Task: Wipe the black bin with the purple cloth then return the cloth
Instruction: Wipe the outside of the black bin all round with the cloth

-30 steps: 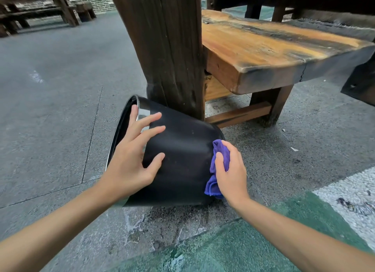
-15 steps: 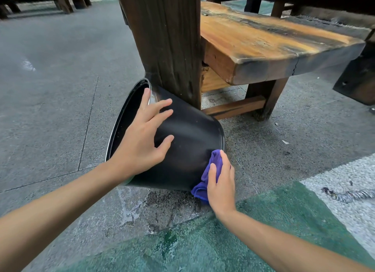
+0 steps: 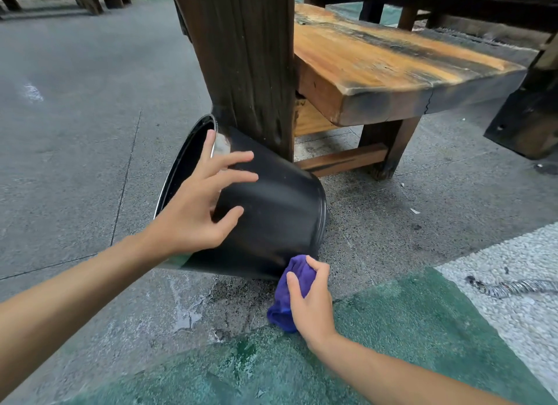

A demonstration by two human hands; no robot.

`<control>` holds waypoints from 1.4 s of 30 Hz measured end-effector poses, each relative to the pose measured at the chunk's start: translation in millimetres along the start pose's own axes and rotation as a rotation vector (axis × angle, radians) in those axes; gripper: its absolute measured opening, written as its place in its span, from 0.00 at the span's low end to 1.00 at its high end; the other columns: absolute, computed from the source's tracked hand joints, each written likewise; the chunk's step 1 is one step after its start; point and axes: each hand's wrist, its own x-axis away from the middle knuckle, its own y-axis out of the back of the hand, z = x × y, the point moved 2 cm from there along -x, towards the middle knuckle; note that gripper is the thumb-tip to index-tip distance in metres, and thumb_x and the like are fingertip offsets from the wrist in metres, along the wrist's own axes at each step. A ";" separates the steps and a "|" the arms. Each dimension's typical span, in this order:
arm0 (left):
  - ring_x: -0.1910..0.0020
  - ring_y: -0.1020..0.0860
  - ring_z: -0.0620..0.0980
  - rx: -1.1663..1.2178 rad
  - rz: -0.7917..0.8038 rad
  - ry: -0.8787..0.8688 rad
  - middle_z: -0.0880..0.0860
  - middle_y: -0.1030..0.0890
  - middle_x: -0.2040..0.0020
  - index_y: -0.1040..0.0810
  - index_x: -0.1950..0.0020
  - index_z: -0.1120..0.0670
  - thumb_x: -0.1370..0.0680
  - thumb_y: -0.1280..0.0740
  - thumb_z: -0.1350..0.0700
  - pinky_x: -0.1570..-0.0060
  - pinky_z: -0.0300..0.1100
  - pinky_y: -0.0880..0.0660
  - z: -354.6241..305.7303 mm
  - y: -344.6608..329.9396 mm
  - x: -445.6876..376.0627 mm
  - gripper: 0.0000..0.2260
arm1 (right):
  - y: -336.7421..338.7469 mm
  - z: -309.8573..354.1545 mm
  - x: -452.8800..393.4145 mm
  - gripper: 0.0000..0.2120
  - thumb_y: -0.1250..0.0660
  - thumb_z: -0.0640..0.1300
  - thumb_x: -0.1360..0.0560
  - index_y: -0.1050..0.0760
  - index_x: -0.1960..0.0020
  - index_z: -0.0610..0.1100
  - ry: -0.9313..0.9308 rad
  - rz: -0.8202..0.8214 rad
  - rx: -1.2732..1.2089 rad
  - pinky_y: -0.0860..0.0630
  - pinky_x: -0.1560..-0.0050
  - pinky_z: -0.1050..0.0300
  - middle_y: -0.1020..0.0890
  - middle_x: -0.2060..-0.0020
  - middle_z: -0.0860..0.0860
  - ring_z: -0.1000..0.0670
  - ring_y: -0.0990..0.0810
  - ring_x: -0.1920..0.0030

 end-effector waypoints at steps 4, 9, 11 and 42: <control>0.33 0.24 0.40 0.074 0.030 -0.042 0.56 0.31 0.22 0.16 0.42 0.56 0.29 0.27 0.73 0.39 0.41 0.22 -15.7 3.7 21.9 0.20 | -1.3 9.2 -9.9 0.11 0.33 0.42 0.19 0.32 0.46 0.56 -0.093 -0.067 -0.218 0.30 0.50 0.69 0.21 0.48 0.57 0.65 0.22 0.50; 0.15 0.50 0.50 0.189 -0.010 0.166 0.50 0.41 0.16 0.17 0.37 0.47 0.25 0.27 0.66 0.28 0.77 0.42 -22.0 1.6 17.4 0.20 | 5.9 25.4 -16.5 0.09 0.35 0.41 0.18 0.32 0.46 0.53 -0.161 -0.165 -0.294 0.28 0.44 0.58 0.21 0.49 0.53 0.57 0.21 0.50; 0.16 0.59 0.55 0.242 -0.013 0.269 0.49 0.43 0.16 0.19 0.35 0.39 0.25 0.27 0.58 0.21 0.69 0.51 -20.6 11.5 8.5 0.21 | 14.0 32.7 -18.7 0.06 0.35 0.46 0.18 0.32 0.46 0.53 -0.117 -0.141 -0.191 0.26 0.42 0.52 0.21 0.50 0.53 0.51 0.20 0.49; 0.16 0.52 0.53 0.059 -0.080 0.714 0.51 0.36 0.19 0.15 0.58 0.38 0.24 0.33 0.64 0.19 0.57 0.53 -13.3 31.7 -38.4 0.19 | 37.5 90.4 -71.1 0.09 0.40 0.57 0.22 0.23 0.49 0.55 0.115 -0.071 0.254 0.29 0.50 0.52 0.16 0.57 0.58 0.47 0.21 0.50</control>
